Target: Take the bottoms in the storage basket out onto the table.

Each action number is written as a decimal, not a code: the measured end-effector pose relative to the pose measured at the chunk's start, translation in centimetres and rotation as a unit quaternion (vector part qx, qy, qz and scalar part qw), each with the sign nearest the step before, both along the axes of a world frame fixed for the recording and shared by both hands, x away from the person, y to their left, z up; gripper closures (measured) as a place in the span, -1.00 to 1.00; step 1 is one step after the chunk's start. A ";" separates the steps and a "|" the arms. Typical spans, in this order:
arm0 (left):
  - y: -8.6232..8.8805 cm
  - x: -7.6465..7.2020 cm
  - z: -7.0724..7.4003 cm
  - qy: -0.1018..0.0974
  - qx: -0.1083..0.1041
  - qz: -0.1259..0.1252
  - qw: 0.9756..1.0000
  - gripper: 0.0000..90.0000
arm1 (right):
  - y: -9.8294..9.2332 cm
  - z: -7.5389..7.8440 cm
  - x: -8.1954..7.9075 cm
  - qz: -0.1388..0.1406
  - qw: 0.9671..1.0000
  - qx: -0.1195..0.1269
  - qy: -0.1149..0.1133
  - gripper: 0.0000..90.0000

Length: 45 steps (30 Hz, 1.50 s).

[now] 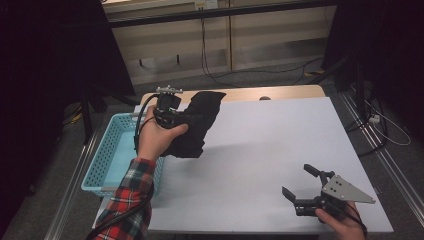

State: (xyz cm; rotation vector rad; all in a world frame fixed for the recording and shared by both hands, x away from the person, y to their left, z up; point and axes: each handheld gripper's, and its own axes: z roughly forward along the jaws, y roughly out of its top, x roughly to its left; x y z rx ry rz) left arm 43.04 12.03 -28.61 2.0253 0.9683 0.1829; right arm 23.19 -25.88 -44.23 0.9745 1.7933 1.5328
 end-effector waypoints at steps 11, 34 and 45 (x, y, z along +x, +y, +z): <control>-1.4 -1.1 -2.1 0.001 -0.001 -0.026 1.000 0.55 | 0.0 0.0 0.0 0.000 1.000 0.000 0.000 -0.98; -3.4 -3.3 -6.7 -0.007 -0.012 -0.056 0.998 0.56 | 0.1 0.0 0.0 -0.001 1.000 -0.002 -0.002 -0.98; -4.3 -3.4 -8.2 -0.009 -0.004 -0.061 0.998 0.56 | 0.1 0.0 -0.1 0.001 1.000 -0.002 -0.001 -0.98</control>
